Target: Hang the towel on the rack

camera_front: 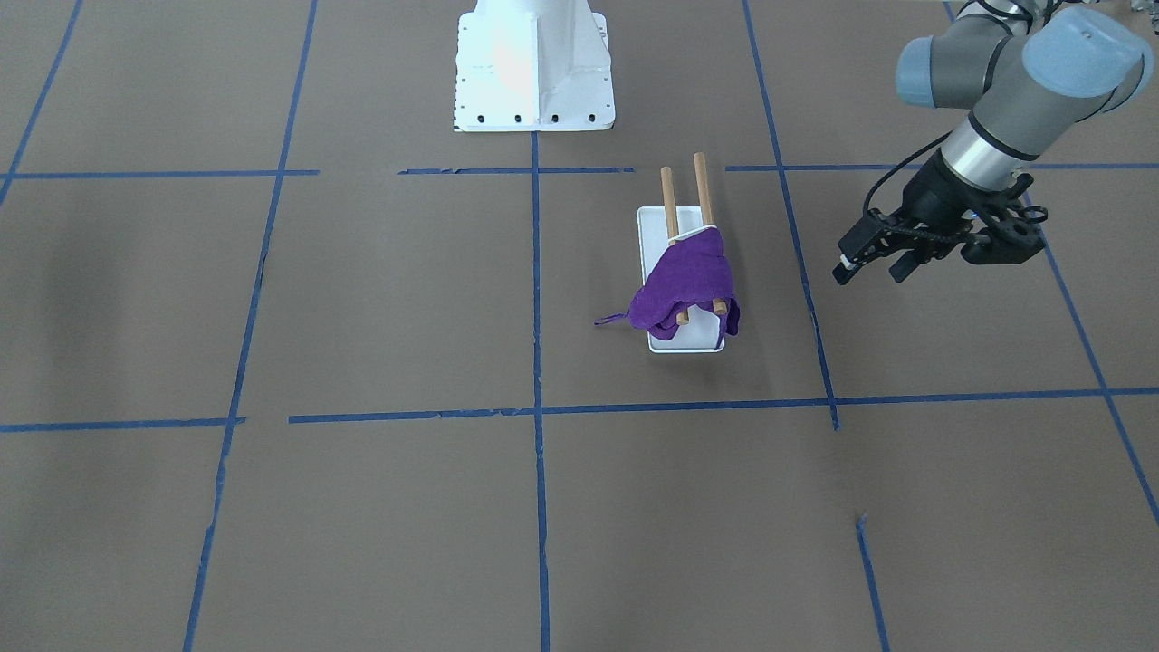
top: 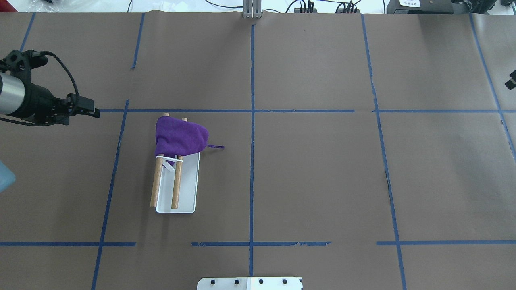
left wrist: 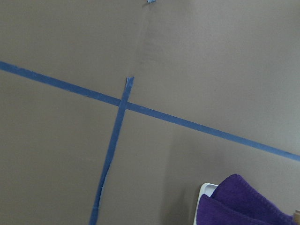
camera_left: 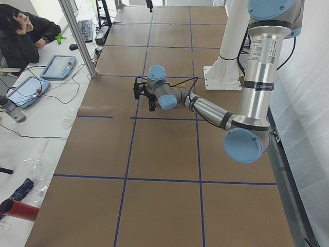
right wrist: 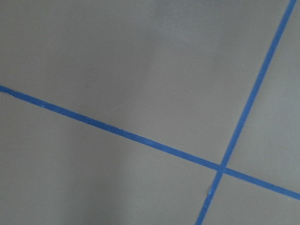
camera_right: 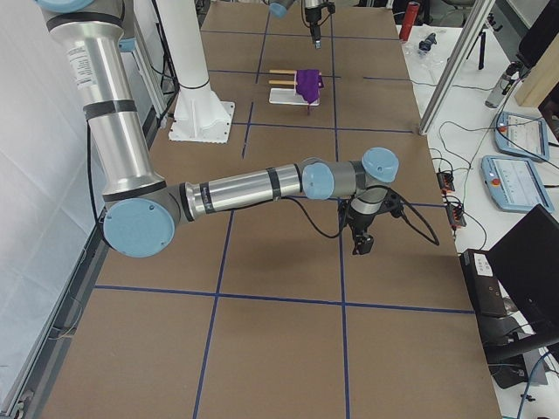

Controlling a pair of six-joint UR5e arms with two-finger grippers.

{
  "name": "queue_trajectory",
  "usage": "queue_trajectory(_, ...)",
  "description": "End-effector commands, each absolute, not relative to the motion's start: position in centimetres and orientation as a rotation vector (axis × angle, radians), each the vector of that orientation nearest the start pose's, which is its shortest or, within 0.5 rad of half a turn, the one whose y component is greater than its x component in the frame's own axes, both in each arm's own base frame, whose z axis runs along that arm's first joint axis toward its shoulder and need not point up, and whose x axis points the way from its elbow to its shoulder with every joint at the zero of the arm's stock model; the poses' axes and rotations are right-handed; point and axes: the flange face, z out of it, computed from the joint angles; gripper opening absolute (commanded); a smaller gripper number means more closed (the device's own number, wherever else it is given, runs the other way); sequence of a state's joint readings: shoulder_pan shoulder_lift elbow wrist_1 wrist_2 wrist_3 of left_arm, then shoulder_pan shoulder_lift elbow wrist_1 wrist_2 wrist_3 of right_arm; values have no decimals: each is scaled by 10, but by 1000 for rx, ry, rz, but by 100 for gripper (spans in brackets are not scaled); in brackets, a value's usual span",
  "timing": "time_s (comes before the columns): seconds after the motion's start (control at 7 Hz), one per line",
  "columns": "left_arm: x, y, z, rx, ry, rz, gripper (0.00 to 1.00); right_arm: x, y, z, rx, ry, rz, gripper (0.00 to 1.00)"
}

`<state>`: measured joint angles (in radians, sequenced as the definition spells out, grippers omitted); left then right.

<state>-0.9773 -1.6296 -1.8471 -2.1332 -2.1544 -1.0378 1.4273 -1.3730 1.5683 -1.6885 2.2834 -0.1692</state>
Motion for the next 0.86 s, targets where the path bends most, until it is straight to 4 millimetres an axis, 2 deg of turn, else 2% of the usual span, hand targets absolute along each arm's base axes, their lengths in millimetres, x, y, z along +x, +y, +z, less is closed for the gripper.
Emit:
queue_trajectory(0.0, 146, -496, 498, 334, 802, 131, 100, 31, -529, 631, 14, -717, -247, 100)
queue_trajectory(0.14, 101, -505, 520, 349, 708, 241, 100, 35, -515, 645, -9, -720, -230, 100)
queue_trajectory(0.29, 48, -507, 543, 333, 641, 288, 100, 38, -500, 658, -33, -736, -208, 100)
queue_trajectory(0.43, -8, -492, 581, 285, 662, 247, 100, 50, -497, 660, -27, -741, -185, 100)
queue_trajectory(0.57, -26, -470, 625, 198, 761, 184, 100, 50, -497, 657, -24, -743, -180, 100)
queue_trajectory(0.71, -26, -456, 650, 134, 783, 153, 100, 50, -497, 657, -23, -744, -180, 100)
